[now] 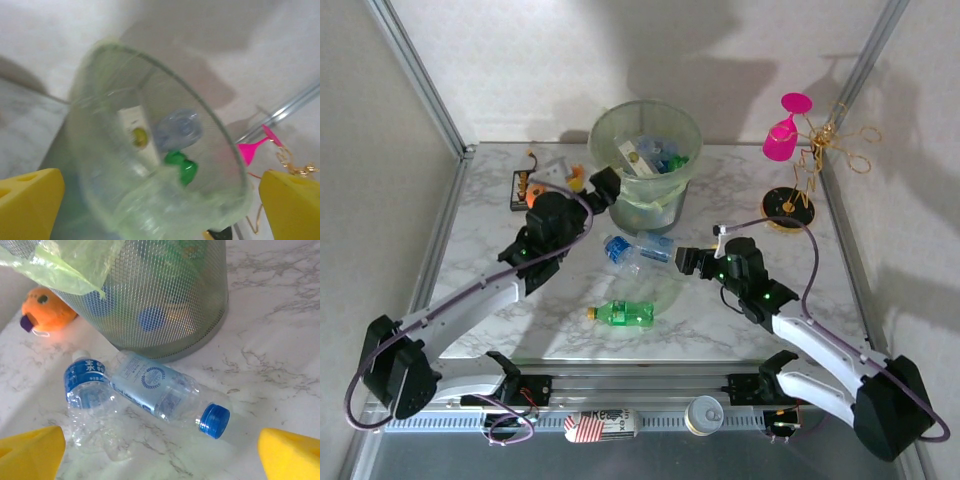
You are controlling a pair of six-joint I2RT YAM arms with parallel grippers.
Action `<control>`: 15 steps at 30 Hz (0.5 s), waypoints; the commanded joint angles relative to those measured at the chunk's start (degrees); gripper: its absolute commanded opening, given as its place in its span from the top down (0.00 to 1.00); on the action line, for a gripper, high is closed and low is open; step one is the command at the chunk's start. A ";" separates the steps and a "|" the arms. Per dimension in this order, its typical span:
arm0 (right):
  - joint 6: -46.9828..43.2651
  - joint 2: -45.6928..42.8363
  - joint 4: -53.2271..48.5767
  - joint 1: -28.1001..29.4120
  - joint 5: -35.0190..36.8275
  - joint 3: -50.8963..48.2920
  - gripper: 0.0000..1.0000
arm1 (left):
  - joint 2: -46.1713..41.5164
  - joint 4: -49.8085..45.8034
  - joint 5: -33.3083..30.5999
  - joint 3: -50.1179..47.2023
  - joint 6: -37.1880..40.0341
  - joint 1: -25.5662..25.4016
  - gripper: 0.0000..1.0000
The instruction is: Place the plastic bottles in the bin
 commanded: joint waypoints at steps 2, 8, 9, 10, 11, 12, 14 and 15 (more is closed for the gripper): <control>-9.03 6.05 -1.23 0.34 -0.63 4.41 0.01 | -3.63 6.13 -8.23 -9.34 -6.92 0.64 0.00; -17.00 17.00 -3.15 0.34 -3.67 10.84 0.01 | -4.27 7.46 -8.69 -19.82 -18.35 0.65 0.00; -18.22 18.88 -3.13 0.34 -3.50 11.82 0.01 | -4.25 8.73 -8.82 -21.80 -20.53 0.64 0.00; -19.21 20.59 -3.07 0.34 -3.43 12.87 0.01 | -4.30 10.00 -8.87 -23.55 -22.40 0.64 0.00; -19.90 22.16 -3.06 0.34 -3.50 13.91 0.01 | -4.30 10.85 -8.83 -24.81 -23.60 0.60 0.00; -20.64 23.92 -3.15 0.34 -3.63 15.11 0.01 | -4.28 11.48 -8.71 -25.83 -24.44 0.60 0.00; -21.80 27.15 -3.11 0.34 -3.21 17.25 0.01 | -4.24 10.90 -8.76 -26.63 -25.06 0.61 0.00; -22.62 28.93 -3.21 0.36 -2.94 18.37 0.01 | -4.30 10.05 -8.90 -26.73 -25.07 0.56 0.00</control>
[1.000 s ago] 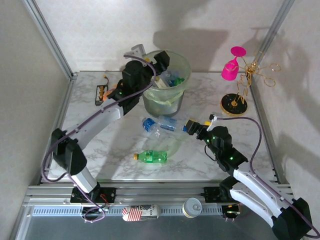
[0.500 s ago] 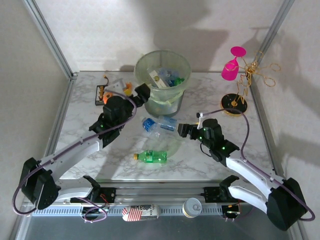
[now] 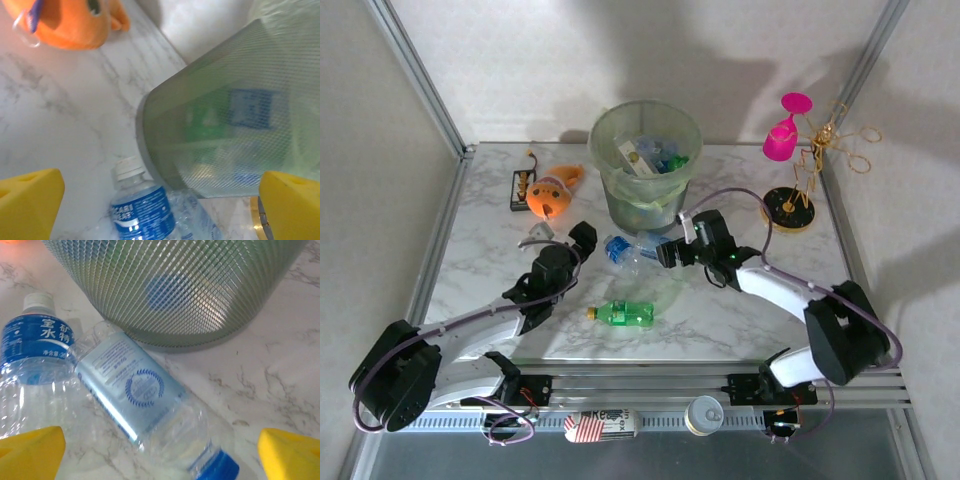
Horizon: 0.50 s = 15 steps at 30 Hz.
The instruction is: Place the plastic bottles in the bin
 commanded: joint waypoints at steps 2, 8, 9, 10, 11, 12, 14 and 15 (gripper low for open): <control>-6.03 6.47 -0.88 0.34 0.07 5.80 0.01 | -1.77 1.58 -2.13 -0.79 -4.07 0.31 0.00; -9.97 15.40 -2.50 0.34 -2.10 12.84 0.01 | -4.40 0.18 -3.61 -3.23 -4.08 0.37 0.00; -10.19 16.30 -2.43 0.34 -2.46 13.40 0.01 | -5.01 0.14 -3.98 -3.91 -4.41 0.32 0.00; -10.29 16.93 -2.33 0.34 -2.85 13.93 0.01 | -5.51 0.17 -4.26 -4.45 -4.75 0.37 0.00; -10.30 17.52 -2.49 0.34 -3.47 14.49 0.01 | -6.21 0.26 -4.59 -5.13 -5.09 0.38 0.00; -10.17 18.25 -2.59 0.34 -4.19 14.92 0.01 | -6.84 0.22 -5.01 -5.73 -5.40 0.38 0.01; -9.66 18.97 -2.60 0.35 -5.22 15.04 0.01 | -7.99 -0.15 -5.84 -6.66 -5.86 0.38 0.01; -9.35 19.25 -2.53 0.34 -5.48 14.74 0.01 | -8.56 -0.39 -6.24 -6.93 -5.87 0.38 0.00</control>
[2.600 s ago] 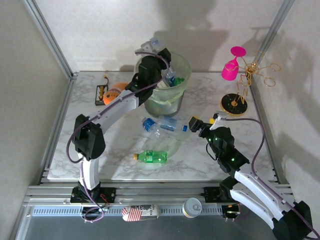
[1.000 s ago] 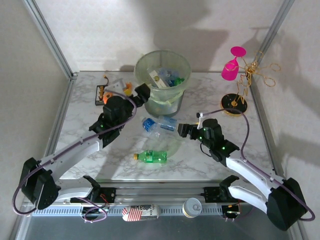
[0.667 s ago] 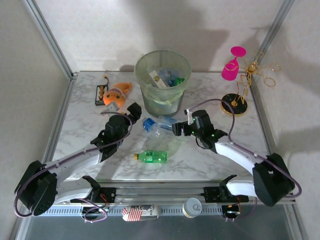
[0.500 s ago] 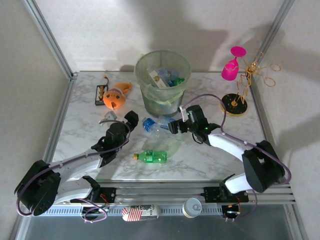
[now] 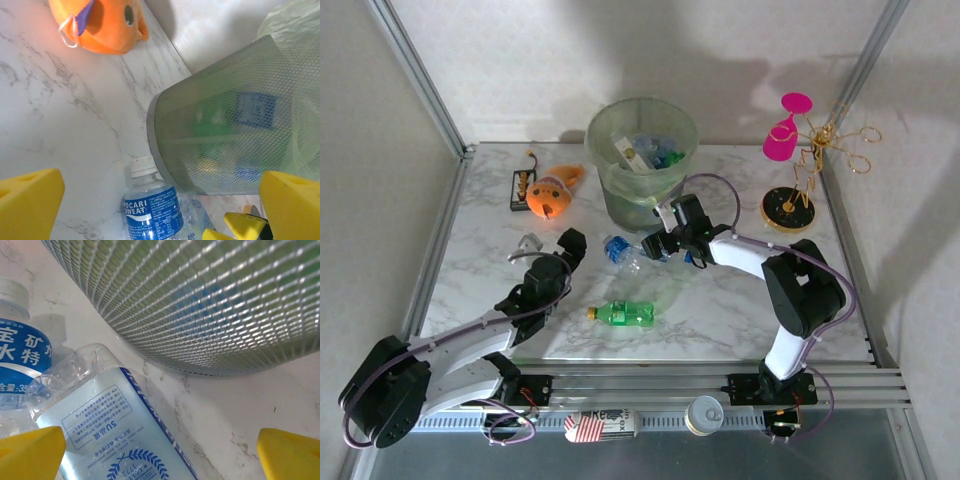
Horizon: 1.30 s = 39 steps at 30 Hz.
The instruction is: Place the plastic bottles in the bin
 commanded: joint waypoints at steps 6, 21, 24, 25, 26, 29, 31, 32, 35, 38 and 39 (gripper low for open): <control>2.34 1.16 0.75 0.66 -4.82 -2.62 0.01 | -3.54 -2.23 -4.42 -1.74 -1.17 0.38 0.00; 5.09 -2.80 3.43 4.12 -2.34 -8.98 0.04 | -1.67 -0.53 -3.12 -1.37 -2.50 0.38 0.00; 5.28 -2.51 4.01 4.21 -1.70 -9.17 0.08 | -1.63 -0.70 -2.66 -1.37 -2.82 0.38 0.00; 5.29 -2.36 4.20 4.23 -1.37 -9.09 0.10 | -1.71 -0.86 -2.57 -1.34 -2.95 0.38 0.01; 5.29 -2.20 4.38 4.21 -1.04 -9.01 0.12 | -1.80 -0.92 -2.49 -1.47 -3.04 0.38 0.00; 5.29 -1.14 5.00 4.26 0.09 -8.41 0.16 | -2.21 -1.40 -2.48 -1.55 -3.21 0.38 0.00; 5.29 -0.24 5.17 4.30 0.17 -7.75 0.20 | -2.47 -1.64 -2.56 -1.71 -3.34 0.38 0.00; 5.29 0.20 5.21 4.38 0.24 -7.36 0.22 | -2.60 -1.82 -2.57 -1.74 -3.37 0.38 0.00; 5.29 0.94 5.48 4.56 0.36 -6.80 0.29 | -2.99 -2.18 -2.57 -2.03 -3.73 0.40 0.00; 5.29 0.95 5.73 4.74 0.36 -6.96 0.36 | -3.44 -2.33 -2.89 -2.35 -3.92 0.38 0.00; 5.29 0.77 5.79 4.71 0.30 -7.07 0.38 | -3.53 -2.45 -3.00 -2.43 -3.92 0.38 0.00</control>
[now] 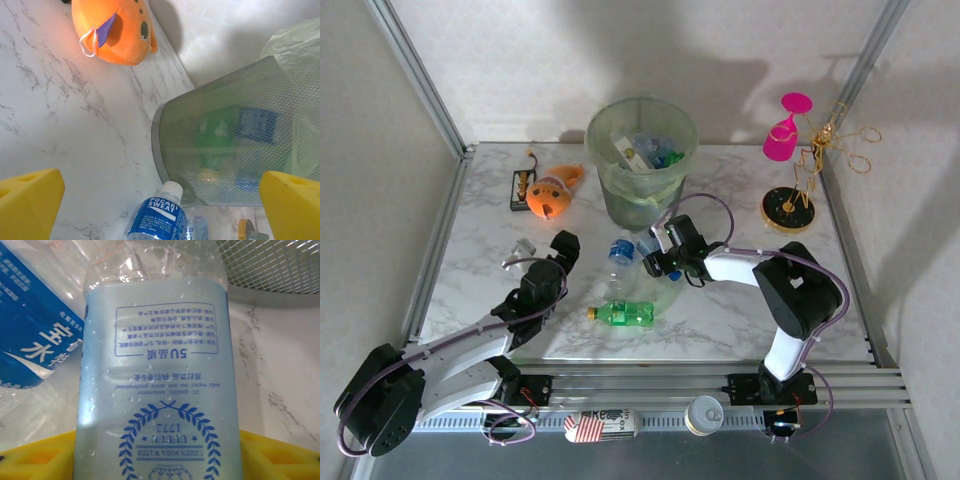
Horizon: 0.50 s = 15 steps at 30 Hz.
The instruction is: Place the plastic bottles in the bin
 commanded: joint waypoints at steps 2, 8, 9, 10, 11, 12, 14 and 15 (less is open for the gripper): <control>0.40 -0.18 1.78 0.61 0.34 0.45 0.43 | -1.19 -1.39 -0.77 -0.89 -0.75 0.38 0.00; 1.54 -6.91 2.93 0.61 -2.90 -2.38 0.49 | -0.94 -1.15 -0.94 -0.89 -0.84 0.38 0.00; 1.71 -8.31 2.94 0.61 -3.62 -2.82 0.50 | -0.74 -1.11 -0.94 -0.87 -0.84 0.38 0.00; 1.85 -9.74 2.73 0.60 -4.27 -3.21 0.50 | -0.60 -1.01 -0.98 -0.89 -0.84 0.38 0.00; 2.15 -11.30 2.38 0.58 -5.08 -3.51 0.51 | -0.49 -0.78 -0.95 -0.82 -0.84 0.38 0.00; 2.45 -12.56 2.05 0.60 -5.83 -3.77 0.51 | -0.29 -0.64 -0.94 -0.88 -0.84 0.38 0.01; 3.25 -14.97 1.63 0.97 -7.61 -4.26 0.52 | 0.22 -0.12 -1.02 -0.76 -0.84 0.38 0.00; 3.54 -15.88 1.33 1.32 -8.09 -4.43 0.52 | 0.45 0.10 -1.03 -0.77 -0.84 0.38 0.00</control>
